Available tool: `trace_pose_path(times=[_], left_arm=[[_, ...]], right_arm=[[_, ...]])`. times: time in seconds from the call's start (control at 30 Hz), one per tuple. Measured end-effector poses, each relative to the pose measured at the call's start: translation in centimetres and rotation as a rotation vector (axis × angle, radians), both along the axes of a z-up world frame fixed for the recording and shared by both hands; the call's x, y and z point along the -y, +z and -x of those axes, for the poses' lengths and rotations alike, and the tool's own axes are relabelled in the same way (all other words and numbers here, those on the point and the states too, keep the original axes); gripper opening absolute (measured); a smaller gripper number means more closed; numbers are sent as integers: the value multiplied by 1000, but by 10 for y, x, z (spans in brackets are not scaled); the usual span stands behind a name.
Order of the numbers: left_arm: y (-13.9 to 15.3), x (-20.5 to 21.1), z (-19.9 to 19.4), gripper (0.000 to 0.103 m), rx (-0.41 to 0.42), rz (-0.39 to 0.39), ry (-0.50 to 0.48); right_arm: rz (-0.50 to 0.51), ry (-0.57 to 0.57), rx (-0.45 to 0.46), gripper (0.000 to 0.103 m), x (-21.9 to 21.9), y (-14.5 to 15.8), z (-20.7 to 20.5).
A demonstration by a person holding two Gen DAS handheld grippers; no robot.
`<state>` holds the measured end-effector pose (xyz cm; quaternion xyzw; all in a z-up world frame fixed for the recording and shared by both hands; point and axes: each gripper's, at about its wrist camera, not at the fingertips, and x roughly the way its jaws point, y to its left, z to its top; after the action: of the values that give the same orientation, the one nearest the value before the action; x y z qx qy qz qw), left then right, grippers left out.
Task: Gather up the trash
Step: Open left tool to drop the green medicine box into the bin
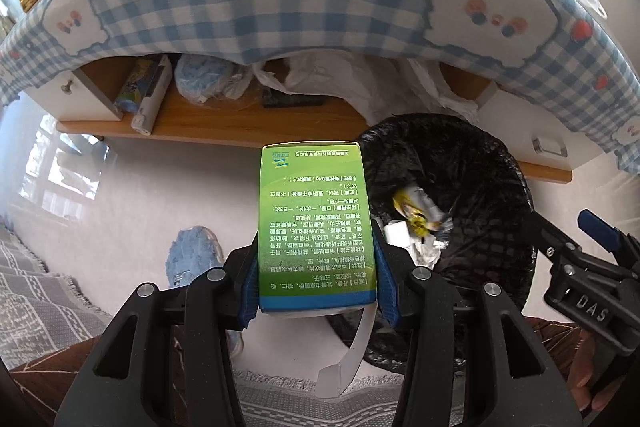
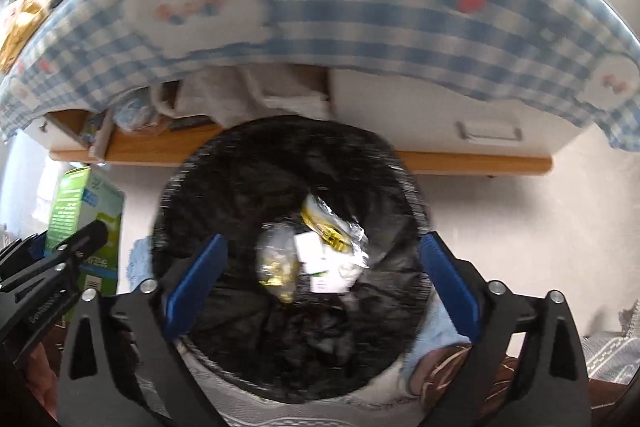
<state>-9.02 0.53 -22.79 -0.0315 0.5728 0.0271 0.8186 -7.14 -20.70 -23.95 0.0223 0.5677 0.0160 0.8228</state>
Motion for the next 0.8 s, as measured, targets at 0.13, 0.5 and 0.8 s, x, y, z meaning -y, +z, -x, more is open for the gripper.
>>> trace_pose_path(times=[0.13, 0.5, 0.8], left_arm=[[-9, 23, -2, 46, -18, -6, -24], [-26, 91, -15, 46, -59, 26, -107], [-31, 126, -20, 47, -73, 45, -177]], right_arm=[[-13, -83, -43, 94, 41, -6, 0], [26, -171, -33, 94, 108, 11, 9], [123, -145, -20, 94, 107, 25, 17]])
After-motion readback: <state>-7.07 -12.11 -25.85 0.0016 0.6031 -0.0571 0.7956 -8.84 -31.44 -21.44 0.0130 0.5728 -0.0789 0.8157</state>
